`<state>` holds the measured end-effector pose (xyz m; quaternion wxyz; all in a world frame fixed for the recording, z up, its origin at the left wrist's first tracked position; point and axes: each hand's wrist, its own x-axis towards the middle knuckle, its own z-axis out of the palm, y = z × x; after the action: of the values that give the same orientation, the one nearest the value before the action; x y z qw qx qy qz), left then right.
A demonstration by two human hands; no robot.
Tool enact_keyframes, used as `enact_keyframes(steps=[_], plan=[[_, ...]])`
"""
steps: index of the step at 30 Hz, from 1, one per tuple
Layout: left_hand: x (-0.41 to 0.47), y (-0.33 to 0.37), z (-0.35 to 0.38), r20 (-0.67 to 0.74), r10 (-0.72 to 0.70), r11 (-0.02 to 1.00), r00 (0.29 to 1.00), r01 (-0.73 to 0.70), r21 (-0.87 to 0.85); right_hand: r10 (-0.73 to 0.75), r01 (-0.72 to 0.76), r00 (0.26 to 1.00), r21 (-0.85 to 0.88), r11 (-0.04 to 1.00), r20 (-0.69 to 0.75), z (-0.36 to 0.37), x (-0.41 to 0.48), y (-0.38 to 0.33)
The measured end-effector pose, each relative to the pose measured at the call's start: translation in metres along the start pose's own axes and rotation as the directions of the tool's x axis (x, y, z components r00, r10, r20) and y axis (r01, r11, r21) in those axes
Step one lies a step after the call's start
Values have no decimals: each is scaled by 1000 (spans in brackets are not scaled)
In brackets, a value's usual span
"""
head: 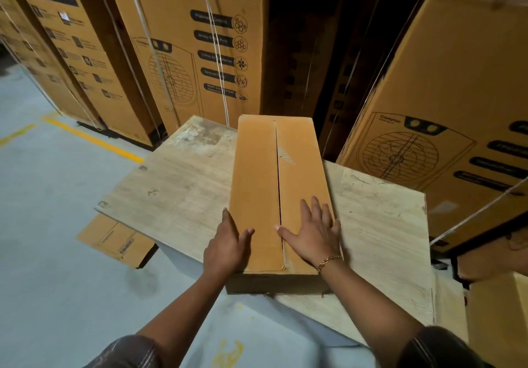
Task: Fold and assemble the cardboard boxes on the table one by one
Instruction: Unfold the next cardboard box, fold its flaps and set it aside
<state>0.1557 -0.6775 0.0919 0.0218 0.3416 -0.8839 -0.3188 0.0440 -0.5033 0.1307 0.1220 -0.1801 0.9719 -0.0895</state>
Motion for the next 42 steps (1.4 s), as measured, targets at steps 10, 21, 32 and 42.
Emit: enact_keyframes(steps=[10, 21, 32, 42], plan=[[-3, 1, 3, -39, 14, 997, 999, -11, 75, -51, 76, 995, 338, 938, -84, -69, -3, 32], [-5, 7, 7, -136, 215, 904, 967, -145, 402, 33, -21, 996, -134, 991, 86, -51, -20, 163], [-21, 86, 41, 62, 157, 826, 986, -166, 539, 75, -159, 961, 309, 938, 267, 6, -25, 120], [-22, 108, -51, -33, 209, 976, 977, -207, 61, -51, 35, 994, 153, 988, 99, 1, -9, 123]])
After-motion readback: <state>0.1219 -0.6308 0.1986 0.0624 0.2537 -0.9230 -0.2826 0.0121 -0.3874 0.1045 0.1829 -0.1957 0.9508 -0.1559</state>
